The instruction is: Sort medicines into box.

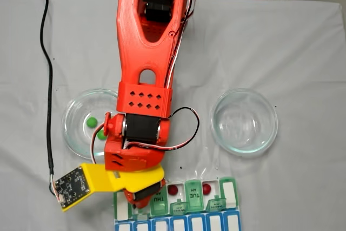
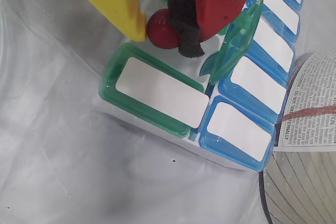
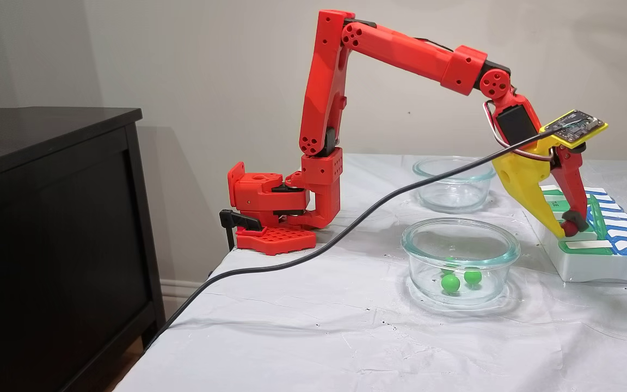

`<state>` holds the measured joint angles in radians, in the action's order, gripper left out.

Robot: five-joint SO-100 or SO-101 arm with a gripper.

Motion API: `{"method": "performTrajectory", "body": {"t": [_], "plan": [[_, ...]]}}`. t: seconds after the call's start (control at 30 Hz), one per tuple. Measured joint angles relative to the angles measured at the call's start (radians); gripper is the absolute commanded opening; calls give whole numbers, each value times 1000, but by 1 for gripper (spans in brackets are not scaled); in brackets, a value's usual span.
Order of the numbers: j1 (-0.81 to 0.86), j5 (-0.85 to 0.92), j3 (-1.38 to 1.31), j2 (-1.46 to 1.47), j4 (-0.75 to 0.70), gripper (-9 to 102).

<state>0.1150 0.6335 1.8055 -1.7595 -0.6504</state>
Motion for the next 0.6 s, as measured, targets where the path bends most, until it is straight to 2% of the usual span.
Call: {"method": "performTrajectory", "body": {"t": [0.13, 0.3, 0.37, 0.43, 0.6], "plan": [[-2, -8, 0, 0, -8, 29], [-6, -41, 0, 0, -41, 29], [-6, -44, 0, 0, -54, 24], [-6, -44, 0, 0, -69, 7], [-6, -6, -14, 0, -167, 3]]}}
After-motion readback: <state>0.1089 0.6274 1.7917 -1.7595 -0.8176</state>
